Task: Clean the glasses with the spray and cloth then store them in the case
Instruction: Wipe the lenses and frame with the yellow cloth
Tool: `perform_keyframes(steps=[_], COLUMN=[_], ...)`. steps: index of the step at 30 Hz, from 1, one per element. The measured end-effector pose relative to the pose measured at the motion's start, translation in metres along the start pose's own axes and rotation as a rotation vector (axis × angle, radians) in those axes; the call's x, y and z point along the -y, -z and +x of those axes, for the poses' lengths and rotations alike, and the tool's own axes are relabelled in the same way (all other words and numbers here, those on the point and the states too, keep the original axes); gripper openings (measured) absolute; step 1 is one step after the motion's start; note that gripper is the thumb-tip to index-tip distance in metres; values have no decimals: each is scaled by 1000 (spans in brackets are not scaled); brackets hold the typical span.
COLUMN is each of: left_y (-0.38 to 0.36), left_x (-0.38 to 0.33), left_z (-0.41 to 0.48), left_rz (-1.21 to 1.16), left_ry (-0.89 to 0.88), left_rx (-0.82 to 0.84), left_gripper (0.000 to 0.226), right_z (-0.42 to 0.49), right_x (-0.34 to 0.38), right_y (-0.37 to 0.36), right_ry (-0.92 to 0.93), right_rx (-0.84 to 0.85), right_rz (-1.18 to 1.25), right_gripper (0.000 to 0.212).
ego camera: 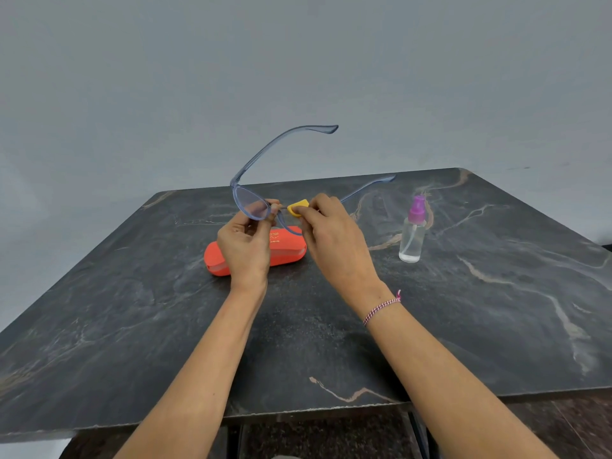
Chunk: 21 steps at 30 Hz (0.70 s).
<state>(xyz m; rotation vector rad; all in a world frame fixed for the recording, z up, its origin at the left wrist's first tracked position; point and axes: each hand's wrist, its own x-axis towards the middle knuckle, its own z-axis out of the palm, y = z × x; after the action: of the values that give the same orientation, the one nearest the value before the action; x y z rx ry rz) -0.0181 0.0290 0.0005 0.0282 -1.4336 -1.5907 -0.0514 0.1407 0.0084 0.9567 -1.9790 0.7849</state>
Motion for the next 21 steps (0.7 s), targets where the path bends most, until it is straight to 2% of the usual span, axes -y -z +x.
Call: perform_keyframes(steps=[4,6,11,16,21], left_y=[2,4,6,5,5], left_x=[0,0,0,-1,0], left_z=[2,3,8,7,7], left_rz=[13,7,-21,-43,-38], left_ry=[-21,-24,-19,7,4], left_rx=[-21,-41,-96,-108,-110], left_gripper=[17,19,15,11,11], right_z=[-1,-2,-3,-2,-2], right_x=[2,4,3,8,0], right_y=[0,2,5,3,1], right_ry=[-20,-37,-37,70,11], right_rx=[24,32,44,102,40], right_rz=[-103,-111,5,202,171], right_gripper=[11,19,11,29,23])
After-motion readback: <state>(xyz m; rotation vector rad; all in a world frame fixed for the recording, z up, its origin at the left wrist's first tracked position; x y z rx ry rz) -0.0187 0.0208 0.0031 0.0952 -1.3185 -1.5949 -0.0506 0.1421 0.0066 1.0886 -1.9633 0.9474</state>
